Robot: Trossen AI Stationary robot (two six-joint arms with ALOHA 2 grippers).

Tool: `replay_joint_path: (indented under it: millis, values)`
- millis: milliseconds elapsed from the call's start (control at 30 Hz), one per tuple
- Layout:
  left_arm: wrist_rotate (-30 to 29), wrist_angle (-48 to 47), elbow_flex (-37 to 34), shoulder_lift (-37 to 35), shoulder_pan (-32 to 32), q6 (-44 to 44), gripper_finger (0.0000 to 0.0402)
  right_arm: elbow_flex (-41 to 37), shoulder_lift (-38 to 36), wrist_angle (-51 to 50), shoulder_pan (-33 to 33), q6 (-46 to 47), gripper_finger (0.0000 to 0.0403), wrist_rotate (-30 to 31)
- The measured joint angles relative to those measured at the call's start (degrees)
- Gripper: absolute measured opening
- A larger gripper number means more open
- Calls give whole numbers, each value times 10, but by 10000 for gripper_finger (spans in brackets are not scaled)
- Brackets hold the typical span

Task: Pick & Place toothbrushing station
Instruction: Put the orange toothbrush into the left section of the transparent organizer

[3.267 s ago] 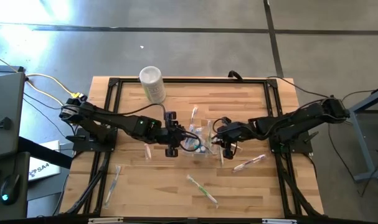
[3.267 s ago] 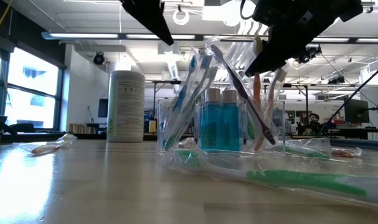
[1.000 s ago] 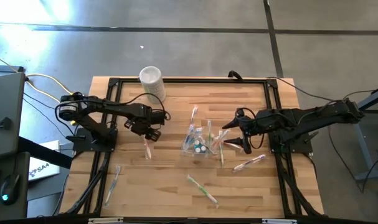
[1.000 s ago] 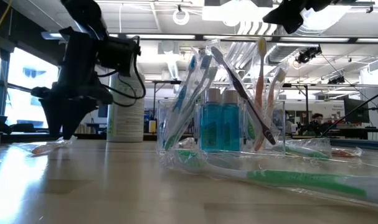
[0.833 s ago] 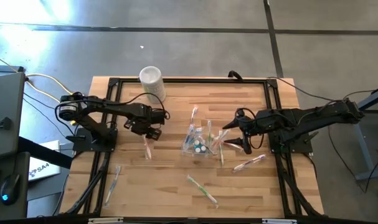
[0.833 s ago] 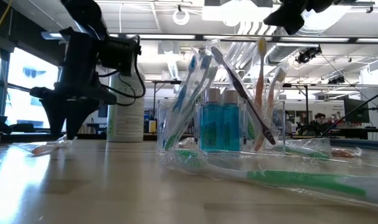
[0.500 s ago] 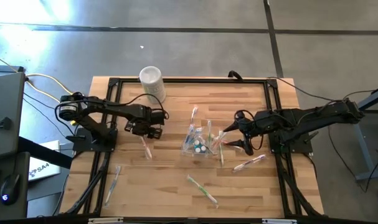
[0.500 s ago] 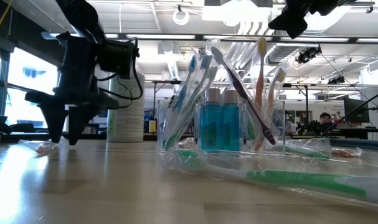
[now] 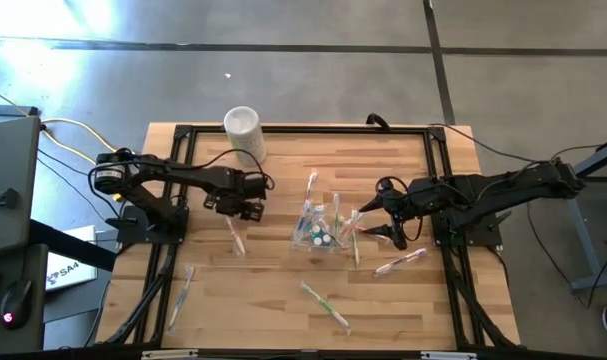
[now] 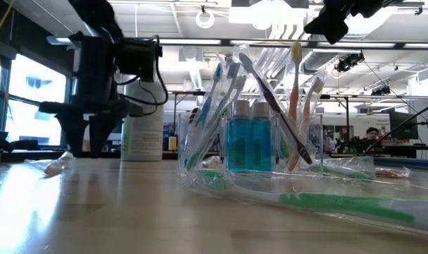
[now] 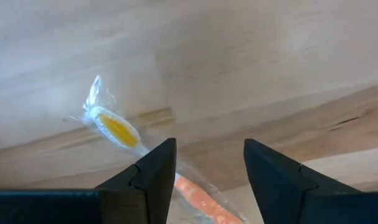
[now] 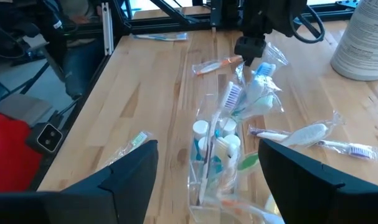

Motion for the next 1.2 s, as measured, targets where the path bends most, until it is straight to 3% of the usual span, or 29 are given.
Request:
replay_joint_path:
  millis: [200,367,800,1000,1200]
  values:
    - [-16,-103,47,0,-16,-31,182,0,0,0,0,0,270,2]
    - [-12,-169,44,0,-16,-70,182,0,0,-5,0,0,270,2]
    - [17,-94,-12,0,-15,-80,182,0,0,-9,0,2,270,0]
    - [33,-7,-45,-2,-14,-67,182,0,0,-6,0,2,270,0]
    - [30,1,-45,-1,-14,-59,182,0,0,-6,0,2,270,2]
